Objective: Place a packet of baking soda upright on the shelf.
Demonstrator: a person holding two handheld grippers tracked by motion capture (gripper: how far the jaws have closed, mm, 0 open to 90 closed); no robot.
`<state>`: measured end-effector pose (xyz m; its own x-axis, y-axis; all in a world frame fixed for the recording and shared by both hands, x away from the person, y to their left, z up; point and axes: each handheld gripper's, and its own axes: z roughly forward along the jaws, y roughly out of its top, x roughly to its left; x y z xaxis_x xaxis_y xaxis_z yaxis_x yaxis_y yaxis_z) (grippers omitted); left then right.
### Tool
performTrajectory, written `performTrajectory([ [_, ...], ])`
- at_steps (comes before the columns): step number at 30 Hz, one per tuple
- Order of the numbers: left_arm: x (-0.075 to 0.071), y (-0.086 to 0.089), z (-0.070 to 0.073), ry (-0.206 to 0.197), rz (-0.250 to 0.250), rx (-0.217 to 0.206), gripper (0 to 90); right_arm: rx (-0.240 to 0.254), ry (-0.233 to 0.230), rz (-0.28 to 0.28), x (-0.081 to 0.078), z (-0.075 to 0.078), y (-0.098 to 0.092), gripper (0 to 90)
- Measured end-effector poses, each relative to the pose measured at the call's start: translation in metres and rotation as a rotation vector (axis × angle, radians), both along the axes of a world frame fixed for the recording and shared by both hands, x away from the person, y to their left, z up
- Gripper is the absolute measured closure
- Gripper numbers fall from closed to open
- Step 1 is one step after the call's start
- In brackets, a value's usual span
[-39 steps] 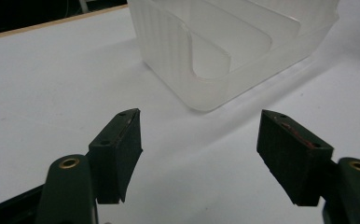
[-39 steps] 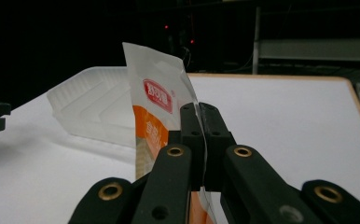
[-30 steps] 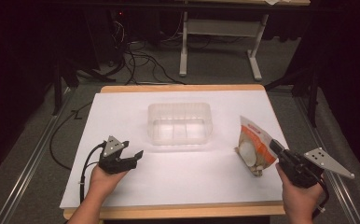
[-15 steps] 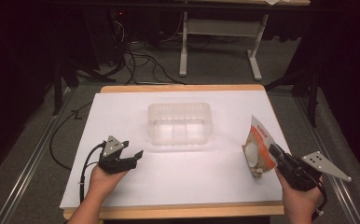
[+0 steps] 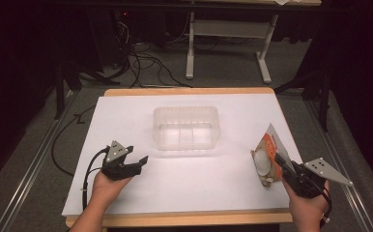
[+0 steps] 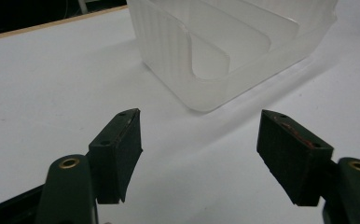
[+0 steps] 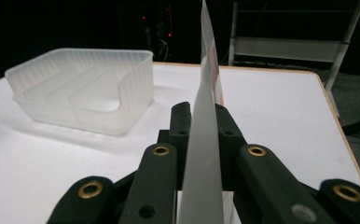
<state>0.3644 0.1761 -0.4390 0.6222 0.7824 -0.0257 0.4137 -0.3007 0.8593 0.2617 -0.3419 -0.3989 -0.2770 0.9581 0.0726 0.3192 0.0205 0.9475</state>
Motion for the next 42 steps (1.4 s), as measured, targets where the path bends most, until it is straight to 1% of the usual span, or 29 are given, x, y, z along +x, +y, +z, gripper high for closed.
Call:
performTrajectory([
  [3, 0.0, 0.0, 0.0, -0.001, 0.0, 0.0, 31.1, -0.007, 0.017, -0.01, 0.003, -0.005, 0.0, 81.5],
  [6, 0.0, 0.0, 0.0, -0.001, -0.001, 0.002, 31.1, -0.008, 0.02, -0.019, 0.004, -0.006, -0.002, 82.4],
  [7, 0.0, -0.001, 0.0, -0.001, -0.001, 0.002, 31.1, -0.005, 0.017, -0.029, 0.005, -0.006, -0.003, 83.7],
  [9, 0.0, -0.001, 0.0, 0.0, -0.002, 0.003, 31.1, 0.001, 0.016, -0.032, 0.006, -0.007, -0.004, 85.2],
  [12, 0.0, -0.001, 0.0, -0.001, -0.005, 0.005, 31.1, 0.008, 0.019, -0.046, 0.007, -0.006, -0.007, 89.7],
  [17, 0.0, -0.002, 0.0, -0.002, -0.006, 0.006, 31.2, 0.022, 0.024, -0.062, 0.008, -0.005, -0.009, 90.0],
  [26, 0.0, -0.001, 0.0, -0.003, -0.007, 0.006, 31.2, 0.003, 0.003, -0.069, 0.008, 0.0, -0.005, 90.0],
  [29, 0.0, -0.001, 0.0, -0.003, -0.007, 0.005, 31.2, 0.01, -0.004, -0.068, 0.007, 0.002, -0.005, 90.0],
  [42, 0.0, -0.001, 0.0, -0.006, -0.007, 0.007, 31.2, 0.004, -0.05, -0.07, 0.001, 0.012, -0.004, 90.0],
])
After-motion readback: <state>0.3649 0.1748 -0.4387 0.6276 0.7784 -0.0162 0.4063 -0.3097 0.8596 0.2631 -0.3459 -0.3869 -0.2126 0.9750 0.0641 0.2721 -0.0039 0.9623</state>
